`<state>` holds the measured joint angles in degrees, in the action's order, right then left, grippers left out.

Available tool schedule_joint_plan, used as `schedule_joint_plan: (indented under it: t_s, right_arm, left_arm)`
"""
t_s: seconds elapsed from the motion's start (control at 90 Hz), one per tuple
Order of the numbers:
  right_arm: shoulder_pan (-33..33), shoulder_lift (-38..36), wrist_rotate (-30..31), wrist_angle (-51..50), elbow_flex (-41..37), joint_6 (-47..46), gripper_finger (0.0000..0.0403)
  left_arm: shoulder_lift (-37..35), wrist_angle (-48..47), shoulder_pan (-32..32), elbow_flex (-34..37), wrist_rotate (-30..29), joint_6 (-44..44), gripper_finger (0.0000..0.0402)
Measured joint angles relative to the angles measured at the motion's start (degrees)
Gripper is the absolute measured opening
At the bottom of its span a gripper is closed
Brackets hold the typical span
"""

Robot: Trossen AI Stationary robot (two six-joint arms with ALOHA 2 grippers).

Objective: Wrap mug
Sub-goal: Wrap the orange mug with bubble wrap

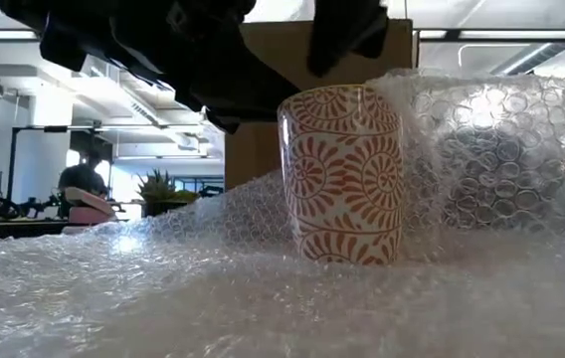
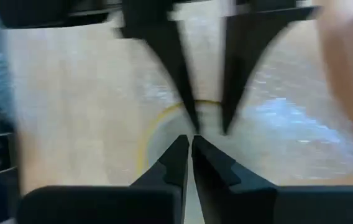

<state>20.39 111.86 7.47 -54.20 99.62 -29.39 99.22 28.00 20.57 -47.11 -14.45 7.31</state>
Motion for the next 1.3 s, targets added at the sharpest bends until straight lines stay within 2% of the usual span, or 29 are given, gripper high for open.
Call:
schedule_joint_plan:
  t_s: [0.222,0.389,0.6,0.822,0.922,1.033,1.078,1.156,1.3]
  right_arm:
    - [0.1,3.2,0.0,2.0,-5.1,-0.6,0.0007]
    - [0.1,5.7,0.0,8.1,-8.1,-1.3,0.0007]
    - [0.0,5.2,-0.5,7.2,-7.0,-0.2,0.0007]
    - [0.1,-1.3,-1.9,-1.3,-1.4,-0.1,0.0008]
    - [0.0,-3.4,2.7,-5.7,-0.7,-1.1,0.0007]
    - [-0.6,-4.5,15.2,-10.0,-0.8,-5.1,0.0008]
    - [-0.8,-4.6,18.2,-10.4,-1.2,-6.0,0.0007]
    - [-1.2,-3.7,19.8,-8.9,-2.4,-5.7,0.0007]
    - [-1.7,-1.1,18.9,-5.5,-4.2,-4.1,0.0007]
  left_arm:
    - [0.0,-0.1,0.0,0.0,0.0,0.0,0.0058]
    - [0.1,0.4,0.0,0.0,0.1,0.0,0.0058]
    - [0.1,0.4,0.0,0.0,0.1,0.0,0.0058]
    - [0.0,0.1,0.0,0.0,0.0,-0.1,0.0058]
    - [0.0,0.1,0.0,0.0,0.0,-0.4,0.0058]
    - [0.0,0.1,0.0,0.0,0.0,-0.5,0.0058]
    - [0.0,0.1,0.0,0.0,0.0,-0.6,0.0058]
    - [0.0,0.1,0.0,0.0,0.0,-0.6,0.0058]
    - [0.0,0.1,0.0,0.0,0.0,-0.6,0.0058]
